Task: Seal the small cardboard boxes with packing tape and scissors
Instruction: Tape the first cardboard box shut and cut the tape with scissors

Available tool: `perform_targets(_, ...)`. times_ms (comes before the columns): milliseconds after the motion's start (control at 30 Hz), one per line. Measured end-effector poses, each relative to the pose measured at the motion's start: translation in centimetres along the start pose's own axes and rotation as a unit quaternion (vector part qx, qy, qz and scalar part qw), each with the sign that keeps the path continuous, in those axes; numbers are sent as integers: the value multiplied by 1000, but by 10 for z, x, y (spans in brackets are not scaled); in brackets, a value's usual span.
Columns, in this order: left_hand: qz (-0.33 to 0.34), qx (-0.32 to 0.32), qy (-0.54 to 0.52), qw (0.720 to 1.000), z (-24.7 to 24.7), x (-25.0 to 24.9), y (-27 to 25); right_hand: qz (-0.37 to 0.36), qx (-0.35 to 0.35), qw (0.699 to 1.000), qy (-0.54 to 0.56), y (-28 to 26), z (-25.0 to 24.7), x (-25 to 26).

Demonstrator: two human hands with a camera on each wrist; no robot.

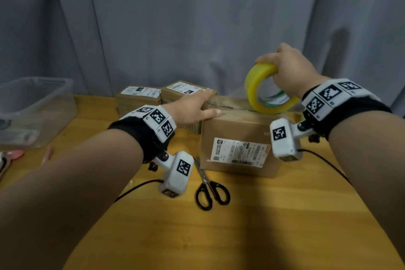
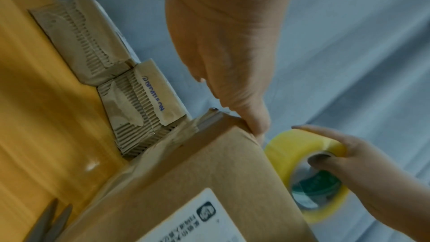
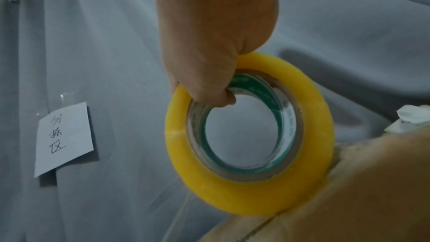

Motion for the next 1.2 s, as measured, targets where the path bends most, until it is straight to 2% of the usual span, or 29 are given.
perform_targets(133,54,13,164,985,4,-12,0,7,-9,1000,-2,-3,-1,5)
perform_targets(333,24,48,233,971,24,-36,16,4,4,1000,-27,-3,1,19)
perform_targets(500,23,56,231,971,29,-37,24,-13,-3,999,-39,1,3,29)
perform_targets(667,12,72,222,972,17,-14,12,30,-25,997,70,-4,0,-5)
perform_targets(800,-19,76,246,966,10,9,8,38,-41,991,122,-8,5,-3)
perform_targets(1000,13,63,280,958,17,-7,13,44,-75,988,127,-24,4,1)
perform_targets(1200,22,55,199,978,23,-19,11,39,-73,990,110,-24,5,9)
Point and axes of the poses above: each hand's wrist, its own y-axis towards the middle knuckle, its own z-axis out of the palm, x = y × z, the point moved 8 cm from there along y, towards the middle knuckle, and after that the axes turned 5 degrees about y, right-handed, at the moved point
